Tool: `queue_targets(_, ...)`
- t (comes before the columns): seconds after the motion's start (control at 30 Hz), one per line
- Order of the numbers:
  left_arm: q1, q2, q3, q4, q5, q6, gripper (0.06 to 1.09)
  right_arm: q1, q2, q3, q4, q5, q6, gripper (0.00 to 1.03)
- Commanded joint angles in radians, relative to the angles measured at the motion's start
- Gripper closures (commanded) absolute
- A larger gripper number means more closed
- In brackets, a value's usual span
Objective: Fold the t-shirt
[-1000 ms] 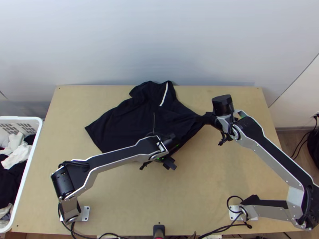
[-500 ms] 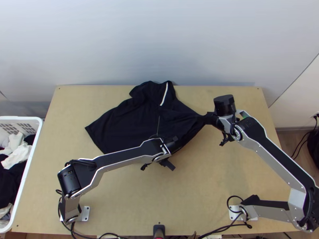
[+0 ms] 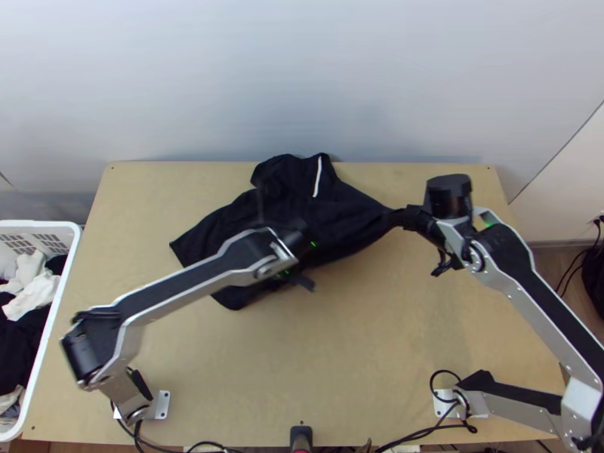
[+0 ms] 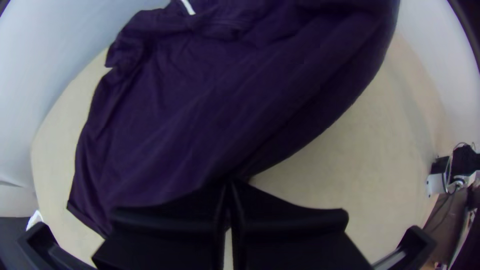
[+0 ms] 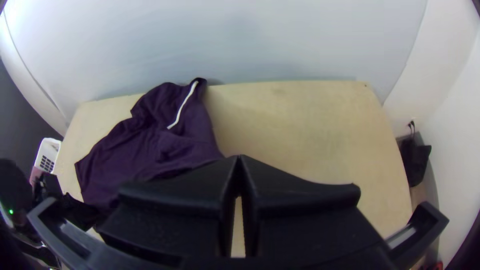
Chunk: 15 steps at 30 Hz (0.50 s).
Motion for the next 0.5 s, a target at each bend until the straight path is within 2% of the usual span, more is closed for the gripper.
queue_targets(0.0,0.106,-0.165,0.028,-0.063,-0.001,-0.008,1.04,-0.010,-0.069,0.083,-0.019,0.002,-0.045,1.00)
queue_targets(0.2,0.210,-0.291,0.115,-0.109,-0.001,-0.005,1.04,-0.012,-0.069,0.252,-0.038,0.074,-0.084,1.00)
queue_targets(0.47,0.311,-0.417,0.215,-0.094,-0.001,0.002,1.04,0.031,-0.057,0.473,-0.046,0.205,-0.163,1.00)
